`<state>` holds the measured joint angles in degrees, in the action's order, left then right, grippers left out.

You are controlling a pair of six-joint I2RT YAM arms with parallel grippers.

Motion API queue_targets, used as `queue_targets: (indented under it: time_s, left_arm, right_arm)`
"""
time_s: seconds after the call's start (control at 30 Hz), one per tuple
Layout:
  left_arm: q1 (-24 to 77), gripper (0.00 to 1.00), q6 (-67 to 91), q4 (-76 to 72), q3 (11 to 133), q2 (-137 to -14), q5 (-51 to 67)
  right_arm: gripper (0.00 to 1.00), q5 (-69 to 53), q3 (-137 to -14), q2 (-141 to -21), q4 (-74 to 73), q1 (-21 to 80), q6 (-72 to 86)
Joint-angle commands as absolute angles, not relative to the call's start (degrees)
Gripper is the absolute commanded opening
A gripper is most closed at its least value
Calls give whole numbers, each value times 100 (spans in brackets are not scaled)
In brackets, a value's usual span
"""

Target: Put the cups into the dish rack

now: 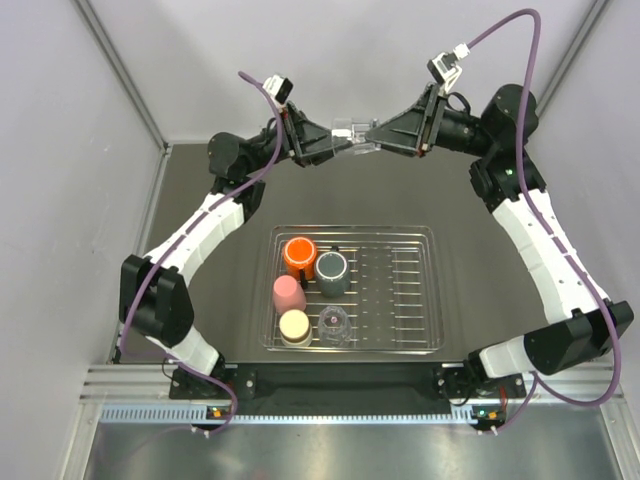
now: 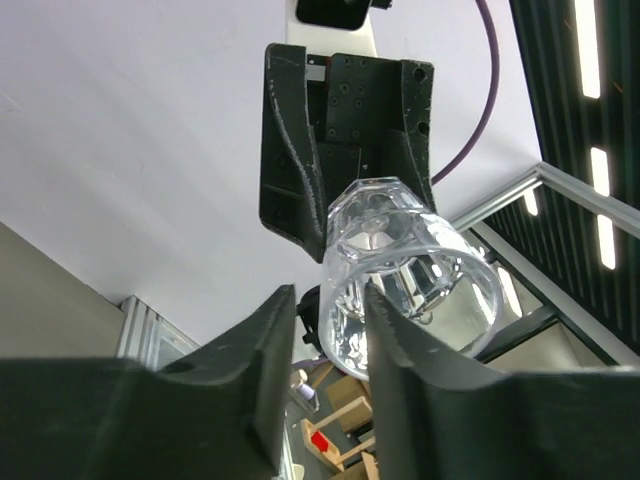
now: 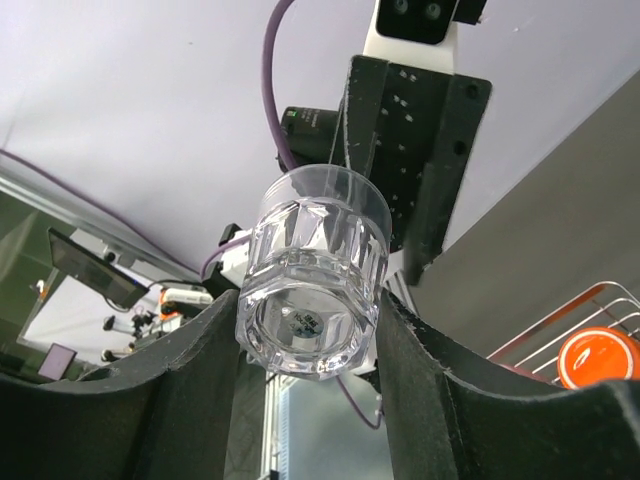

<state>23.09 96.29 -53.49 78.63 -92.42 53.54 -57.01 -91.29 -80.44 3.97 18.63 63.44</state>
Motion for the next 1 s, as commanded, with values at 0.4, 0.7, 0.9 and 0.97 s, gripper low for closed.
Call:
queue_targets:
  time_s: [0.4,0.7,0.9,0.97]
  left_arm:
    - [1671,99,7481,-2292,7111,-8139,5336]
    - [1503,99,5458,729,7628,-7796,4360]
    - [1503,98,5555,809,7585,-7945,4342]
    - [1503,98,5563,809,7567,-7954,4342]
  right_arm:
    - [0,-3748,-9939,-7664,-3441,1371,3898]
    - [0,-1260,-9836,-7963,-6687,1564,2217]
    - [0,289,-9071,-7770,-6961,2767,2012]
    - [0,421,-8747,-7726,-6935,3075,2074]
